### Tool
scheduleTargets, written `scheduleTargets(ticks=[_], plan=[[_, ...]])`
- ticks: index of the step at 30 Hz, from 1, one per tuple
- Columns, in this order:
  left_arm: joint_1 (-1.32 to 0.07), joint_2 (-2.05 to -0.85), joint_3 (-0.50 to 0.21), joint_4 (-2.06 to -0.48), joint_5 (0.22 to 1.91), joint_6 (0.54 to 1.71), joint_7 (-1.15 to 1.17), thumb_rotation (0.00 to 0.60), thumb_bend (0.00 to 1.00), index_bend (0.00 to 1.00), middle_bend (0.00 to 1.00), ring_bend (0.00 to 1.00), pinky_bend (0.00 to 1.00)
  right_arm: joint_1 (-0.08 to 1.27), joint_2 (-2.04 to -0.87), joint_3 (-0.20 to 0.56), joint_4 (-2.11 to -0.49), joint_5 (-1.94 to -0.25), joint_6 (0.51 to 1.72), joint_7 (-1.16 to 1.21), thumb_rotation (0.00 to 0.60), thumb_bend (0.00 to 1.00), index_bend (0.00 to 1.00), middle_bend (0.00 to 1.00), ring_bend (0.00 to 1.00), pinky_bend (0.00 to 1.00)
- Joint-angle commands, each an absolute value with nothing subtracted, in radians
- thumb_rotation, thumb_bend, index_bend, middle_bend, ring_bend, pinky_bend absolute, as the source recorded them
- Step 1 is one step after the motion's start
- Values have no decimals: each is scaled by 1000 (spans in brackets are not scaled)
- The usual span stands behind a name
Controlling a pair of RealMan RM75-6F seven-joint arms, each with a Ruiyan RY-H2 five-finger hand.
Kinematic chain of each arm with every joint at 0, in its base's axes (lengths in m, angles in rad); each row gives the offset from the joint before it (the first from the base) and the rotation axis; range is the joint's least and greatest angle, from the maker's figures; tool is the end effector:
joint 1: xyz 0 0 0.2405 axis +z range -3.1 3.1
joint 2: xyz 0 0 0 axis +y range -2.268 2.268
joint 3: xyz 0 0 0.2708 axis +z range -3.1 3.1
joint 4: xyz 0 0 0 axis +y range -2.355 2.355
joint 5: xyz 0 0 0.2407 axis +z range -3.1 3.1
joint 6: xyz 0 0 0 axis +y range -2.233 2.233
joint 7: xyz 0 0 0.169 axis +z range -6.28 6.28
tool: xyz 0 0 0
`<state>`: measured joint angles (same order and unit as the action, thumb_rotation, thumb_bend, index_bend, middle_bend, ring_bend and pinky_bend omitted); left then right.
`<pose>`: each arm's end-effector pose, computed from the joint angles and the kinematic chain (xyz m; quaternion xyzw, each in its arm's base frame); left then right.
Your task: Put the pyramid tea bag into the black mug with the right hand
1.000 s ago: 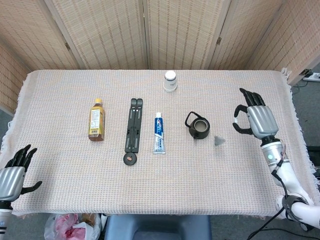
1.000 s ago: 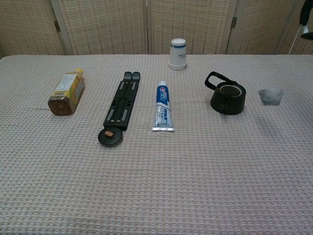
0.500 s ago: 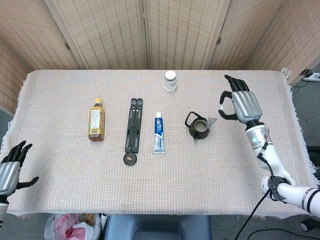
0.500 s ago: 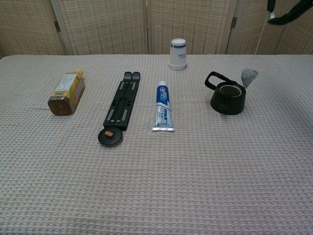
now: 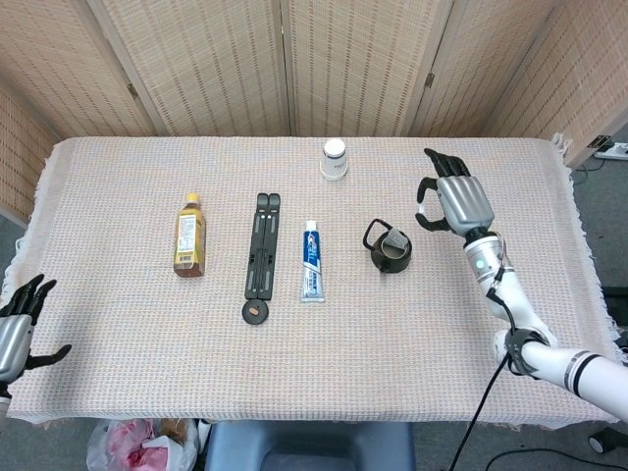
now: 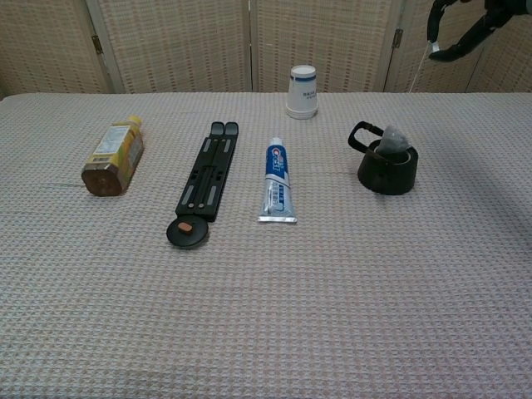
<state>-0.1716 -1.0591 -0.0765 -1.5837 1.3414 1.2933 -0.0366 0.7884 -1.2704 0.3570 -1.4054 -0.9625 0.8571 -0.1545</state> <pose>-0.3630 0.2454 0.1500 -0.5919 -0.4313 -0.3316 0.5946 -0.1750 -0.4812 0.0947 0.6434 -0.4007 0.4136 0.5043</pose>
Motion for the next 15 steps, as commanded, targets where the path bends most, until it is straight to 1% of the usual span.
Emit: scheduleTargets(ticks=[1,9,15], plan=[[-171,-1057,-78,-1582,1341,1296,-41,600,222,0,0,0,250,804,-1286,352,-1386,-956,846,-157,600,231,553,25,0,0],[-172,-1055,-77,-1579,1342,1295,-48,600,222,0,0,0,250,812,-1305,322,-1375,-971,858,-180,600,230,553,25,0,0],[-168,-1058,-71,-1586,1355,1307,-37,600,223,0,0,0,250,775,-1293,254,-1420,-1013,883,-214,600,229,553,25,0,0]])
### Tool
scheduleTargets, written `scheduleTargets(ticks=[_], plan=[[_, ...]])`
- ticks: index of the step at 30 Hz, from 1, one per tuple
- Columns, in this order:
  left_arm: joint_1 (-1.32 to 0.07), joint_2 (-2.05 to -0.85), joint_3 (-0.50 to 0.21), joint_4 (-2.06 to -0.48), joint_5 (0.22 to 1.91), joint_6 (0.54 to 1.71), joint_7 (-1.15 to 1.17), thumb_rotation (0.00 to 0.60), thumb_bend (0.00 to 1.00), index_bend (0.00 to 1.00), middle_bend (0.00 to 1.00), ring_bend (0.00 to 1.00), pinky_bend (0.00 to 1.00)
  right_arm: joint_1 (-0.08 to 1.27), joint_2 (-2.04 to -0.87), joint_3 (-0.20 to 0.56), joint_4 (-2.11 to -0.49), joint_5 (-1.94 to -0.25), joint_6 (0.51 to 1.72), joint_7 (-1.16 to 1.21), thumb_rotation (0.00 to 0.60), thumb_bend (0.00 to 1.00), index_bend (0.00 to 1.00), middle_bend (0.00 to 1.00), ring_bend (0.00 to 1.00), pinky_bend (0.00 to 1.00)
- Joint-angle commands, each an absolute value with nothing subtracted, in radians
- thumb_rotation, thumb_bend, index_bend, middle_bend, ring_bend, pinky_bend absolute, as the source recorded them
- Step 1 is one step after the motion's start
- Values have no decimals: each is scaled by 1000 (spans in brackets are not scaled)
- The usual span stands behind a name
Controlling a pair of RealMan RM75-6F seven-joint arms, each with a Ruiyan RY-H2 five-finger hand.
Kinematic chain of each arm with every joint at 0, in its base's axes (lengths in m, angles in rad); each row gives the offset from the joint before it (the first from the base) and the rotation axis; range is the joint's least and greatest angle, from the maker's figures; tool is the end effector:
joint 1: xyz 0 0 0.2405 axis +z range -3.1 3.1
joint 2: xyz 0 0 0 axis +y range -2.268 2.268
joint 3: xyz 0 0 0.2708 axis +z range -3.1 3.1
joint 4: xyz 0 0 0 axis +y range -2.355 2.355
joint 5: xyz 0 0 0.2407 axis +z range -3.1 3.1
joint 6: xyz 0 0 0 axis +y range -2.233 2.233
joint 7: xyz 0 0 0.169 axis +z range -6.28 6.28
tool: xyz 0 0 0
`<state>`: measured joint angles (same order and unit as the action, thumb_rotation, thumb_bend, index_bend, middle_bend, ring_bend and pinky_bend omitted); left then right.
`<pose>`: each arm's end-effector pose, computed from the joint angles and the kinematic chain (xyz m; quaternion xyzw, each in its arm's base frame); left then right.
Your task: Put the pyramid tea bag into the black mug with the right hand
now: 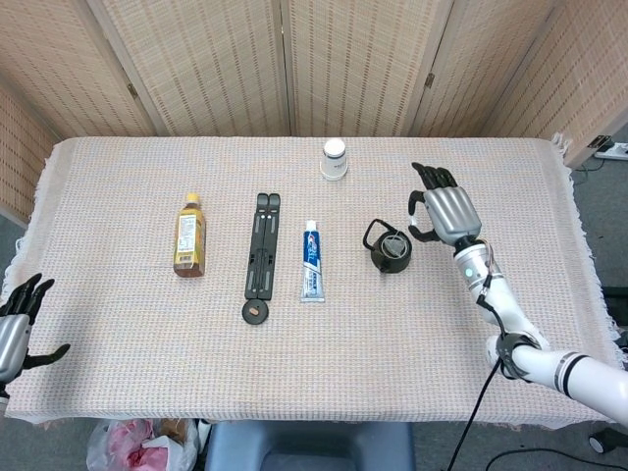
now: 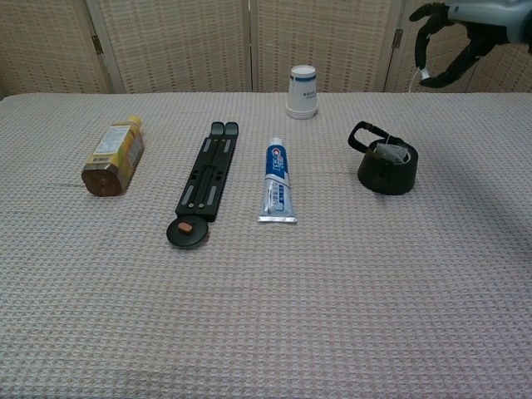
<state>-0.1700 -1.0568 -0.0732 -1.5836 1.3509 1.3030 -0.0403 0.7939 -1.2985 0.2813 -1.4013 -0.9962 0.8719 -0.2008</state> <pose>-0.3619 0.2443 0.1512 -0.5935 -0.4278 -0.3345 0.5941 -0.1838 -0.4674 0.0691 0.6792 -0.3794 0.3782 0.5017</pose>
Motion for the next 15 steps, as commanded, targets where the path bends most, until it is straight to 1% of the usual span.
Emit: scheduleTargets(ticks=[1,7,15], plan=[[-167,-1059,-69,-1588,1358,1312,-33,600,223,0,0,0,250,762,-1294,236,-1426,-1022,888,-216,600,229,553,25,0,0],[-161,-1064,-63,-1594,1368,1326,-13,600,223,0,0,0,250,709,-1316,161,-1413,-1069,904,-209,600,228,553,25,0,0],[-162,-1068,-63,-1597,1364,1324,-2,600,223,0,0,0,250,664,-1337,102,-1401,-1169,939,-187,600,227,553,25,0,0]])
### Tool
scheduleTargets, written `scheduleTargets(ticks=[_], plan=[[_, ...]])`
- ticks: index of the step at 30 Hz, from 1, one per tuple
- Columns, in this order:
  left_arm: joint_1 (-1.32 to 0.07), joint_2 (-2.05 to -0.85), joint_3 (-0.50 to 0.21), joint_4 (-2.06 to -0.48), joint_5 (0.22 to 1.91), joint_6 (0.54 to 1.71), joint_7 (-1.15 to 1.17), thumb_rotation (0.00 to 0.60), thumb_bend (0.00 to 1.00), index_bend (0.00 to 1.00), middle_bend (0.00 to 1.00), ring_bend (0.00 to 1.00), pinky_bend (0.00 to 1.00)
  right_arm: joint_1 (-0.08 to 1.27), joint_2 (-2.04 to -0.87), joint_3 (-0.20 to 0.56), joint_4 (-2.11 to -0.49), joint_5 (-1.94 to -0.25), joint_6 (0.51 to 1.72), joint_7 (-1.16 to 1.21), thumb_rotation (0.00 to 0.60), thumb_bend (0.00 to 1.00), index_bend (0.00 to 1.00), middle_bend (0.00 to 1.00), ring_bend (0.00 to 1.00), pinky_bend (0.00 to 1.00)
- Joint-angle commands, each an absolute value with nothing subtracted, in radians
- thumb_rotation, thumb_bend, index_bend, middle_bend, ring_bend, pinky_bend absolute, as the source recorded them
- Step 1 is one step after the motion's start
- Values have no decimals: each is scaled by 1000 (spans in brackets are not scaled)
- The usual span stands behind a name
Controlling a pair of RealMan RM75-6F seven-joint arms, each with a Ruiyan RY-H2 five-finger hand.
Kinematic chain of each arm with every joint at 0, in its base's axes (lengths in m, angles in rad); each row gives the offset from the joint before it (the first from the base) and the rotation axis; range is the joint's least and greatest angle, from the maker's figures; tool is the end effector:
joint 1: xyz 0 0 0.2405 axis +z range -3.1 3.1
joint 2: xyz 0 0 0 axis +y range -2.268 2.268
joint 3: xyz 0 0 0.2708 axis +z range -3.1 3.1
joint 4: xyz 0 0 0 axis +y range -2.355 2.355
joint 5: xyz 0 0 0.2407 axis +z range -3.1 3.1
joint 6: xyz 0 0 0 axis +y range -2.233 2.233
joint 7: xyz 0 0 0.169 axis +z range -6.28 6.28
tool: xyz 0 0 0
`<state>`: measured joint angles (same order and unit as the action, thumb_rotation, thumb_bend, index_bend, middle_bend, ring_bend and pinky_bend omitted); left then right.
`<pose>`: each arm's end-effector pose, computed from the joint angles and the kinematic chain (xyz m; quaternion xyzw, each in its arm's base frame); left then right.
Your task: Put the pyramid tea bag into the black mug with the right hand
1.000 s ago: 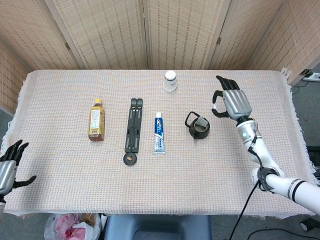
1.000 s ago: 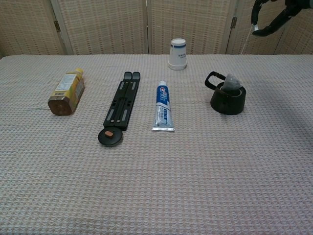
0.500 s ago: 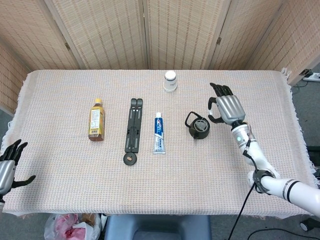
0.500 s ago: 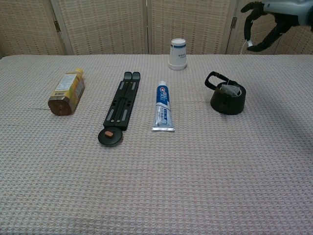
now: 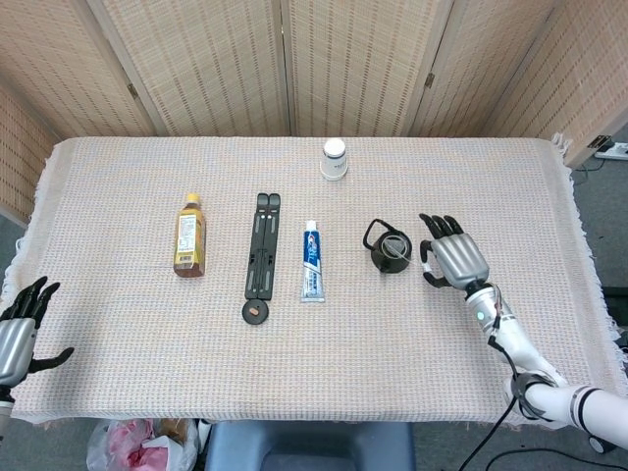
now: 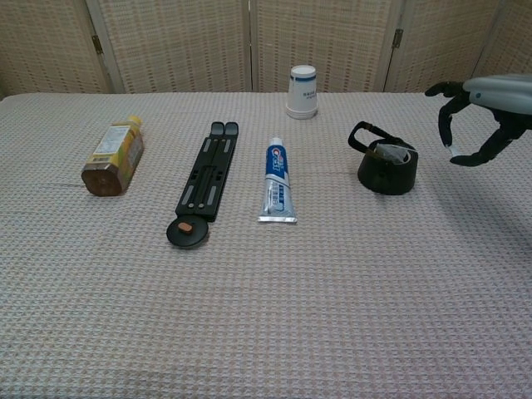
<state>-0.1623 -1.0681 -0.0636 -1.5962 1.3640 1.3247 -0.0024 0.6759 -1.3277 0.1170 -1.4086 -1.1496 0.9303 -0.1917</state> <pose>-0.3576 0.2390 0.1455 -0.6001 -0.4191 -0.3319 0.5950 -0.2459 -0.4038 0.0297 0.7273 -0.3712 0.3112 0.4862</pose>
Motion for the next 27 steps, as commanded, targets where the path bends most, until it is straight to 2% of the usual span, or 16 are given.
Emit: scheduleTargets(ticks=[1,5,10,15,16,20,22,23,25,27], plan=[[-163,-1068,-63,-1597,1365,1324,-1,600,223,0,0,0,250,663,-1342,97,-1393,-1177,939,-192,600,226,551,24,0,0],[-160,-1066,-62,-1601,1365,1328,-2,600,223,0,0,0,250,658,-1372,84,-1355,-1200,951,-223,600,212,445,4,0,0],[-156,-1062,-65,-1601,1367,1338,-16,600,223,0,0,0,250,652,-1384,57,-1352,-1226,931,-235,600,202,416,1,0,0],[-153,-1058,-63,-1601,1375,1344,-27,600,223,0,0,0,250,652,-1356,38,-1402,-1220,893,-271,600,181,139,0,0,0],[-152,-1058,-62,-1602,1378,1346,-30,600,223,0,0,0,250,648,-1347,44,-1420,-1225,905,-262,600,176,111,0,0,0],[-151,-1057,-62,-1600,1378,1346,-33,600,223,0,0,0,250,636,-1307,84,-1459,-1250,958,-193,600,163,92,0,0,0],[-153,-1058,-62,-1600,1375,1341,-31,600,223,0,0,0,250,644,-1277,102,-1470,-1246,948,-178,600,198,87,19,0,0],[-154,-1058,-62,-1600,1374,1339,-29,600,222,0,0,0,250,651,-1261,107,-1477,-1241,937,-183,600,248,82,95,10,0],[-155,-1060,-63,-1600,1373,1337,-25,600,222,0,0,0,250,667,-1228,113,-1498,-1220,897,-195,600,387,75,324,125,51],[-156,-1061,-63,-1600,1371,1336,-21,600,223,0,0,0,250,688,-1188,113,-1527,-1187,841,-223,600,584,72,569,351,257]])
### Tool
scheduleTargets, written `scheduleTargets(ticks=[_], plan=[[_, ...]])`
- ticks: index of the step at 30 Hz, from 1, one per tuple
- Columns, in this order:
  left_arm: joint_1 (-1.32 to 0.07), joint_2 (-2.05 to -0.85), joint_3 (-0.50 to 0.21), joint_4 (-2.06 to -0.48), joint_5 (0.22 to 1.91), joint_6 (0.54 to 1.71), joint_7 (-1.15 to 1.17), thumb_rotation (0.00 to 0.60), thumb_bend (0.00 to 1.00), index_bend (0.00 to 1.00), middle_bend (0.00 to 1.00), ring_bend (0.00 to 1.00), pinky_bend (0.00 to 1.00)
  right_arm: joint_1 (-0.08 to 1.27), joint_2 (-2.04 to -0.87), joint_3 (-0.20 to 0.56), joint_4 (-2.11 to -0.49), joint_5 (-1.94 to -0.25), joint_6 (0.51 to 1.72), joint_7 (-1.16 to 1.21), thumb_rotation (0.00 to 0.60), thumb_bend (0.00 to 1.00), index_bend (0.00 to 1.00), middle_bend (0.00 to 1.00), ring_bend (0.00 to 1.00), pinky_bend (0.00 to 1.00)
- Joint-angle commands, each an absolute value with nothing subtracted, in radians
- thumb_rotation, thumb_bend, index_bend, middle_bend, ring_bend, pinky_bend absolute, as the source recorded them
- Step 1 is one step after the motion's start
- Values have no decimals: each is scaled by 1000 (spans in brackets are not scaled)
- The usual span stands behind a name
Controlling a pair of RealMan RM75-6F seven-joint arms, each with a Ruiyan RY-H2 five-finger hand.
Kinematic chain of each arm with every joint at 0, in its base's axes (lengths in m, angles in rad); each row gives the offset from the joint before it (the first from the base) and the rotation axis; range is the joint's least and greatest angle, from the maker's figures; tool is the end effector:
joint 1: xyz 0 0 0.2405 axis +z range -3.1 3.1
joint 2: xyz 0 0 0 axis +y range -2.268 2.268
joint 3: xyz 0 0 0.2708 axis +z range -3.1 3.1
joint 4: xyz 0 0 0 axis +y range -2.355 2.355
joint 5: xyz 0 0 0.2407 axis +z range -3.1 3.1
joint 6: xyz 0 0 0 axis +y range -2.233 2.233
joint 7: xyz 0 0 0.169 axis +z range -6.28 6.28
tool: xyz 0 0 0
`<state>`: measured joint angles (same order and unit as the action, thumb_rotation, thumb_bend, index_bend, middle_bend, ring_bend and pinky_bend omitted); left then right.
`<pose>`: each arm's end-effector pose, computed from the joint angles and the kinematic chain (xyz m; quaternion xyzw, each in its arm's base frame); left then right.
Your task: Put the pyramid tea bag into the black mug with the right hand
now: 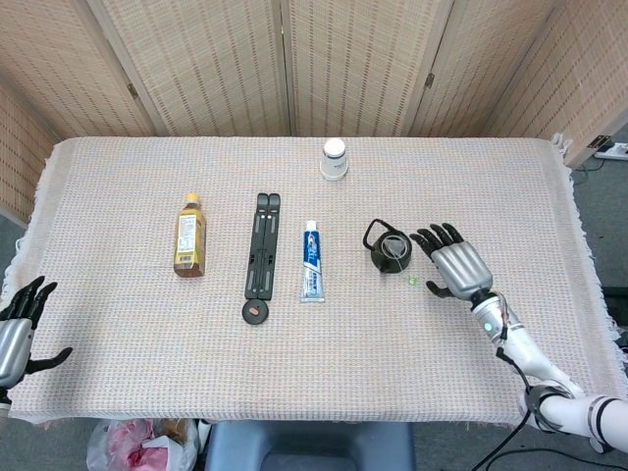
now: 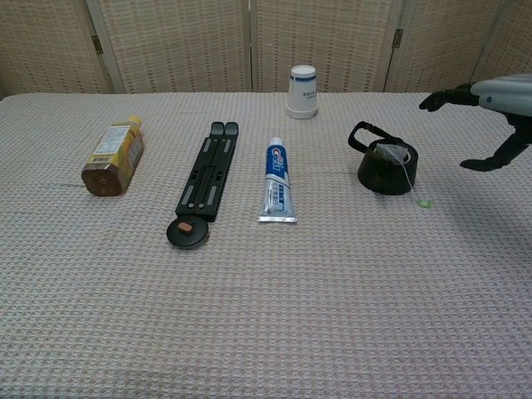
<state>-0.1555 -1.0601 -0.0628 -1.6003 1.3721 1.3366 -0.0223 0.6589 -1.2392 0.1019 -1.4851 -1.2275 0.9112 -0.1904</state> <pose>-0.3570 0.2366 0.1491 -0.5960 -0.4206 -0.3391 0.5941 -0.2438 -0.3906 0.0459 0.7541 -0.3469 0.2976 0.4717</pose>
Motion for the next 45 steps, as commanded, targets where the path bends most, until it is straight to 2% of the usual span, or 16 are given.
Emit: scheduleTargets(ticks=[1,2,4,9,15,25,31,45], plan=[[-156,-1062,-64,-1600,1369,1335,-19,600,222,0,0,0,251,702,-1166,112,-1546,-1160,803,-236,600,676,71,671,457,380],[-157,-1062,-65,-1599,1367,1334,-17,600,222,0,0,0,251,713,-1150,112,-1558,-1137,774,-244,600,760,71,754,546,475],[-158,-1065,-66,-1598,1363,1332,-11,600,222,0,0,0,251,742,-1115,112,-1584,-1077,698,-250,600,847,71,828,624,554],[-162,-1065,-64,-1598,1362,1325,-7,600,223,0,0,0,251,805,-1075,108,-1593,-972,587,-259,600,996,55,914,722,657],[-163,-1064,-67,-1596,1358,1322,-13,600,222,0,0,0,251,875,-1060,71,-1589,-876,496,-278,600,1000,24,940,756,701],[-167,-1064,-65,-1596,1361,1315,-11,600,223,0,0,0,251,996,-1045,23,-1561,-735,382,-240,600,1000,15,940,756,703],[-167,-1062,-64,-1596,1361,1313,-20,600,223,0,0,0,251,1041,-1106,-18,-1492,-709,375,-224,600,1000,14,940,756,703],[-170,-1054,-65,-1591,1361,1304,-42,600,223,0,0,0,252,1083,-1193,-59,-1406,-712,389,-189,600,1000,15,940,756,703]])
